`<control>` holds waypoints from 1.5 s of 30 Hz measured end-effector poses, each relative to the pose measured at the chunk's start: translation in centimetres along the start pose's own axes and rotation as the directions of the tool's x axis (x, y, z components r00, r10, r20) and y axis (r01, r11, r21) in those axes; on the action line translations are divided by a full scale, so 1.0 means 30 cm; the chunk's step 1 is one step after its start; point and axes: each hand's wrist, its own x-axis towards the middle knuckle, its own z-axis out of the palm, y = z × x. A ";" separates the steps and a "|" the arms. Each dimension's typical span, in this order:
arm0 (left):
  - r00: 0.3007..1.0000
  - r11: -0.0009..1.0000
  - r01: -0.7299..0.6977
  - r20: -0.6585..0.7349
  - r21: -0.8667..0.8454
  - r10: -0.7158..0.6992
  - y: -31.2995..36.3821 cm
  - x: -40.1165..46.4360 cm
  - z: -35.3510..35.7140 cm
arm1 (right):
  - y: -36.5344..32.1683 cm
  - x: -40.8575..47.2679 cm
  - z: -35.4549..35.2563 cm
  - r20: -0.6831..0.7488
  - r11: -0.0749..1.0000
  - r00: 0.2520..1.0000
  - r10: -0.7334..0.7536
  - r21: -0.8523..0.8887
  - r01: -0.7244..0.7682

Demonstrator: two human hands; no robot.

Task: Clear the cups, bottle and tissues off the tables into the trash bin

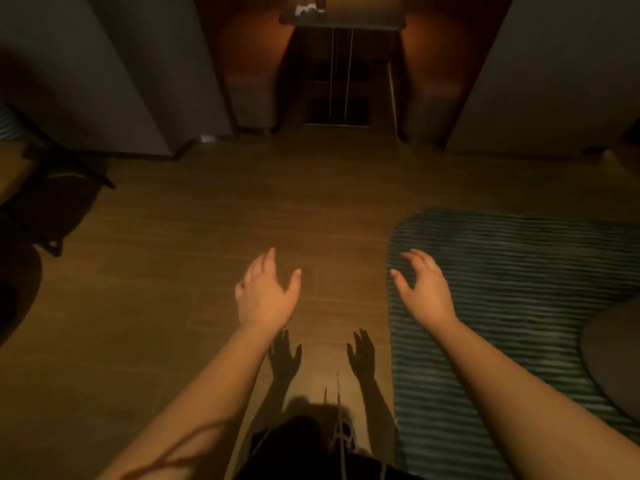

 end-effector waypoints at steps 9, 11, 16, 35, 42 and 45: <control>1.000 0.999 -0.003 -0.013 -0.047 0.003 0.177 0.854 0.100 | -0.043 0.865 0.138 0.005 1.000 1.000 -0.026 0.008 0.026; 1.000 0.997 0.012 0.003 -0.071 -0.011 0.194 1.085 0.136 | -0.058 1.092 0.200 0.014 0.999 0.999 -0.035 0.011 0.035; 0.997 0.997 0.067 0.041 -0.037 -0.065 0.256 1.683 0.153 | -0.171 1.674 0.306 0.054 1.000 0.999 0.000 -0.006 0.000; 1.000 1.000 -0.008 -0.005 -0.030 0.007 0.506 3.570 0.203 | -0.500 3.585 0.540 0.039 0.997 0.998 -0.041 0.063 0.039; 0.997 0.999 0.014 -0.074 -0.048 -0.018 0.664 4.322 0.115 | -0.675 4.402 0.562 0.028 0.993 0.997 -0.077 0.091 0.075; 0.997 0.998 -0.012 -0.074 -0.057 0.008 0.722 4.560 0.092 | -0.728 4.641 0.579 0.044 0.991 0.995 -0.094 0.096 0.089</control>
